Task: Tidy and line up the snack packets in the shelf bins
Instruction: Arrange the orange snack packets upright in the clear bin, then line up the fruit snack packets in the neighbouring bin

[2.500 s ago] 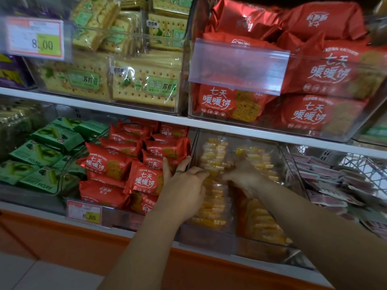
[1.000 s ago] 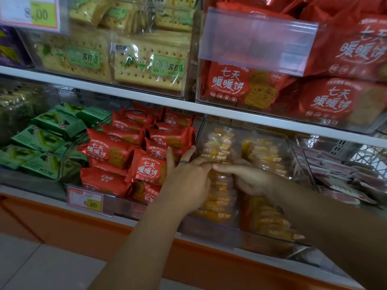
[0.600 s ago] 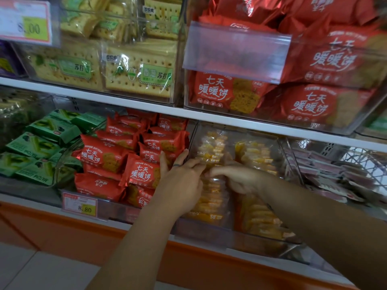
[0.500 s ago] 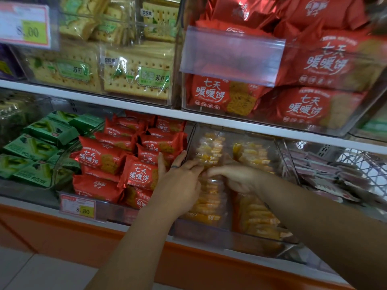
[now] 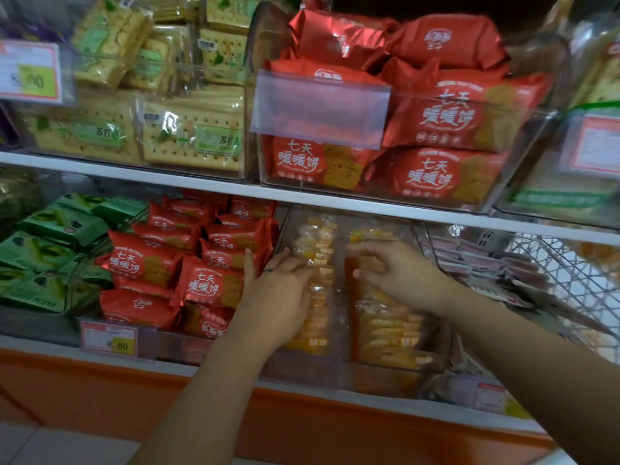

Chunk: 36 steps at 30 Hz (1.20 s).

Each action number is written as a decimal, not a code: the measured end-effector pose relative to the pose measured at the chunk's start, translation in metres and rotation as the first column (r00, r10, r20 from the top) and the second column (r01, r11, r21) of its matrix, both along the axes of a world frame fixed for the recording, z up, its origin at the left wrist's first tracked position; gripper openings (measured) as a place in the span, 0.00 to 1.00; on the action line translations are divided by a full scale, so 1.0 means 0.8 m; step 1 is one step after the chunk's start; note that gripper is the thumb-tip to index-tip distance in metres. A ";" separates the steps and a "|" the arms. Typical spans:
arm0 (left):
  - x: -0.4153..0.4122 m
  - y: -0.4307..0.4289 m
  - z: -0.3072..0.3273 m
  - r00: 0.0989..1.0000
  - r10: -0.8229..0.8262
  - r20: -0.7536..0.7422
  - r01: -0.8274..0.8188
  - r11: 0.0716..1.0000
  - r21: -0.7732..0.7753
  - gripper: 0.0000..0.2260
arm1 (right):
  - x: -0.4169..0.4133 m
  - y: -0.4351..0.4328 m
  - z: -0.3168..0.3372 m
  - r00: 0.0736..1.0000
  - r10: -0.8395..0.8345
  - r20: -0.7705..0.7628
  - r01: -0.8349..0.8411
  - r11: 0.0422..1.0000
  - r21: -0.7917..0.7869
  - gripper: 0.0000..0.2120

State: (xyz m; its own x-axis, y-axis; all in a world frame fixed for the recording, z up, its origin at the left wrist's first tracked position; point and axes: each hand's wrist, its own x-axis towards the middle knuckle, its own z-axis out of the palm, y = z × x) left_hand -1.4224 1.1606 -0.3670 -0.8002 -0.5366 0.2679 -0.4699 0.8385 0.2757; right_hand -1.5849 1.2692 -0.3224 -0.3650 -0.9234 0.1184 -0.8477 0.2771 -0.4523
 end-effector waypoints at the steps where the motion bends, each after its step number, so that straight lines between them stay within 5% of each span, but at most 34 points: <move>1: -0.001 0.007 0.000 0.999 -0.017 -0.036 0.017 1.000 -0.006 0.19 | 0.002 0.017 0.004 0.998 -0.009 -0.067 0.008 1.000 -0.008 0.19; 6: -0.013 0.087 0.003 0.961 -0.129 -0.244 0.181 0.961 0.207 0.19 | -0.010 0.099 -0.014 0.963 -0.085 -0.254 0.066 0.994 -0.082 0.15; 13: -0.043 0.144 -0.026 0.979 -0.155 0.134 0.110 0.950 0.291 0.26 | -0.004 0.165 -0.062 0.931 -0.078 -0.356 0.111 0.991 0.074 0.22; 21: -0.058 0.142 -0.031 0.964 -0.190 0.184 0.134 0.950 0.282 0.26 | -0.004 0.179 -0.062 0.976 -0.024 -0.216 0.038 0.998 0.059 0.21; 27: -0.044 0.153 -0.001 0.966 -0.185 0.178 0.180 0.983 0.045 0.23 | -0.033 0.237 -0.037 0.982 -0.190 -0.020 0.180 0.952 -0.246 0.16; 32: -0.076 0.196 0.035 0.962 -0.232 0.141 0.253 0.956 -0.151 0.17 | -0.075 0.274 -0.039 0.952 -0.307 0.001 0.306 0.948 -0.084 0.15; 36: -0.123 0.214 0.037 0.915 -0.290 0.280 0.345 0.922 -0.174 0.17 | -0.090 0.286 -0.054 0.941 -0.318 -0.120 0.326 0.943 0.061 0.19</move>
State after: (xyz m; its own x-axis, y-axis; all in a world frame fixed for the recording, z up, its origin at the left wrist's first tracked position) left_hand -1.5205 1.3321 -0.3370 -0.9733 -0.1942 0.1225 -0.1978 0.9801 -0.0176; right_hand -1.6565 1.4977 -0.3659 -0.6337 -0.7665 0.1044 -0.7492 0.5744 -0.3298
